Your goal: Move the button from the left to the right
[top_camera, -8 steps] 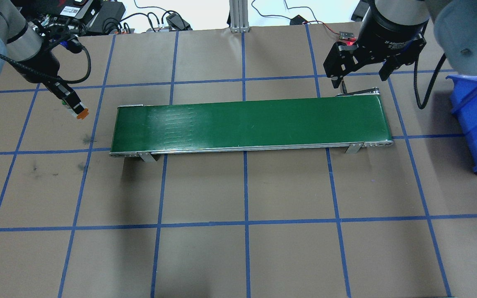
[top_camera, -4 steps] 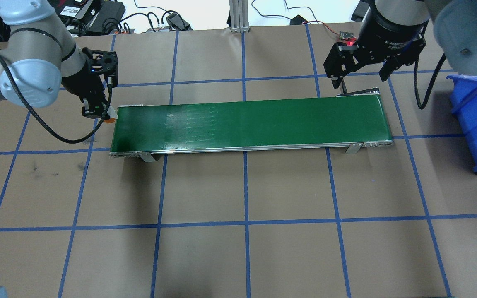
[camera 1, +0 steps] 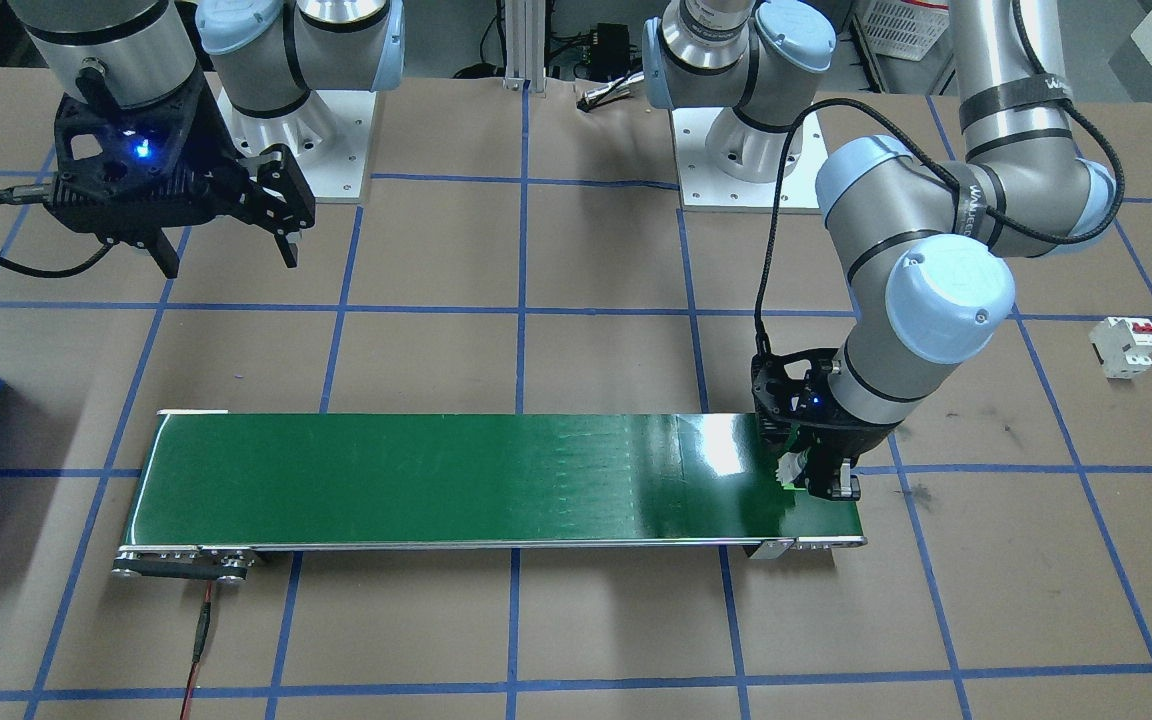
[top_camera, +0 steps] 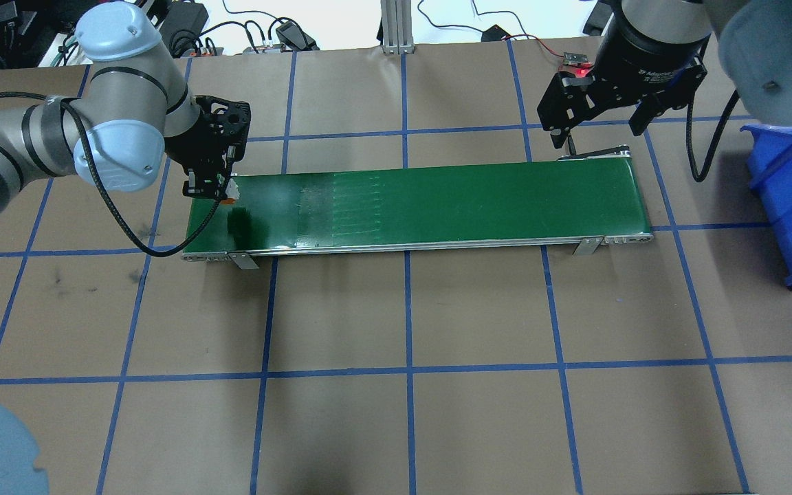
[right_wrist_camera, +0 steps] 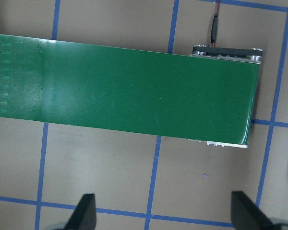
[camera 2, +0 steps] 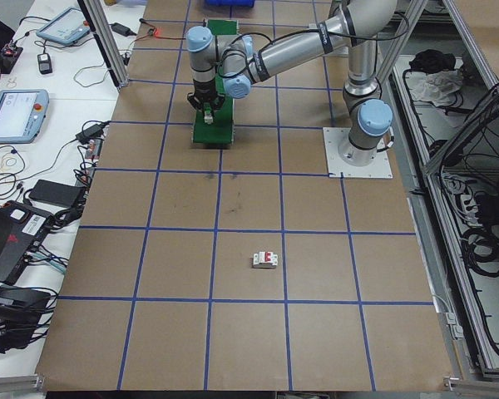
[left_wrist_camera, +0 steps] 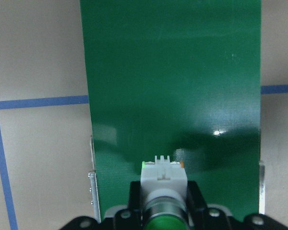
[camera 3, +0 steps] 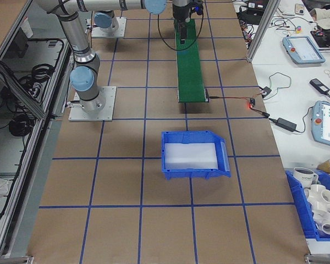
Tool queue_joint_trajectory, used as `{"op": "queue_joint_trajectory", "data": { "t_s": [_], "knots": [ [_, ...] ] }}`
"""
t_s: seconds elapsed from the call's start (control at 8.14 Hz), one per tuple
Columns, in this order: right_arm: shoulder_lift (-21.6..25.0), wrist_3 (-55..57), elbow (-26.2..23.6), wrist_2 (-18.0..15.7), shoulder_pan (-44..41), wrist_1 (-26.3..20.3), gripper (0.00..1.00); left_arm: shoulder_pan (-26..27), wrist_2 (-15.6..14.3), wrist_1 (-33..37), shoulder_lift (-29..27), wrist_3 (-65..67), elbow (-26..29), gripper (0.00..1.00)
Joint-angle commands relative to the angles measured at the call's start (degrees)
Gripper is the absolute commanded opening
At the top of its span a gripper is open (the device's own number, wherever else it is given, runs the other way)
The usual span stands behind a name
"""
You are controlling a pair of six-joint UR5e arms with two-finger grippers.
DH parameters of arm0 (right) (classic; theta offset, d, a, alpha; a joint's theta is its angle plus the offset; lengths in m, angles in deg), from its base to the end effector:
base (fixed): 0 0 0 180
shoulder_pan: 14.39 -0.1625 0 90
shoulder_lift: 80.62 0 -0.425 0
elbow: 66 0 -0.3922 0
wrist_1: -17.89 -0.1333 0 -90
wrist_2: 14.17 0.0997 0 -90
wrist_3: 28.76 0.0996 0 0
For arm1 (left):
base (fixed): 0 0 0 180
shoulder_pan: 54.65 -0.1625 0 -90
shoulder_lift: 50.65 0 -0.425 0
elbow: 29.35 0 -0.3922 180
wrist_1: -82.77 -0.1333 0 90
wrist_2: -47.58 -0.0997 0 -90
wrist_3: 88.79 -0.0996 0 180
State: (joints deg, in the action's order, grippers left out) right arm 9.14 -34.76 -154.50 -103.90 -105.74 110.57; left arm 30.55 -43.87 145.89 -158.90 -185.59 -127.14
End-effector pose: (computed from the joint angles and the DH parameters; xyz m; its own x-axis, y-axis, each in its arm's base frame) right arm 0.1455 -0.4969 0.5036 -0.9918 -0.1280 0.0025 -0.1279 0.9894 -0.0688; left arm -0.0812 -0.5955 0.2959 0.0349 0.9993 -0.0116 0.9990 -0.0345 0.0269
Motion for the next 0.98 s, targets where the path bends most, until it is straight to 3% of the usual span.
{"op": "queue_joint_trajectory", "data": {
  "t_s": [0.0,0.37,0.49,0.61,0.86],
  "knots": [
    [0.0,0.0,0.0,0.0,0.0,0.0,1.00,0.3,0.0,-0.9,-0.6,-1.2,-0.6,0.00],
    [0.1,0.5,0.0,-0.3,0.0,-0.2,1.00,0.3,-0.2,-9.0,-1.1,-0.5,-5.0,0.00],
    [0.1,0.5,0.0,-0.3,0.0,-0.1,1.00,0.3,-0.1,-8.9,-1.2,-0.7,-5.0,0.39],
    [0.1,0.2,0.0,-0.3,0.0,-0.2,1.00,0.3,-0.8,-8.0,-1.3,-1.3,-5.0,0.99],
    [0.1,0.2,0.0,-0.3,0.0,-0.2,1.00,0.3,-0.7,-7.9,-1.5,-1.4,-5.0,1.00]
  ]
}}
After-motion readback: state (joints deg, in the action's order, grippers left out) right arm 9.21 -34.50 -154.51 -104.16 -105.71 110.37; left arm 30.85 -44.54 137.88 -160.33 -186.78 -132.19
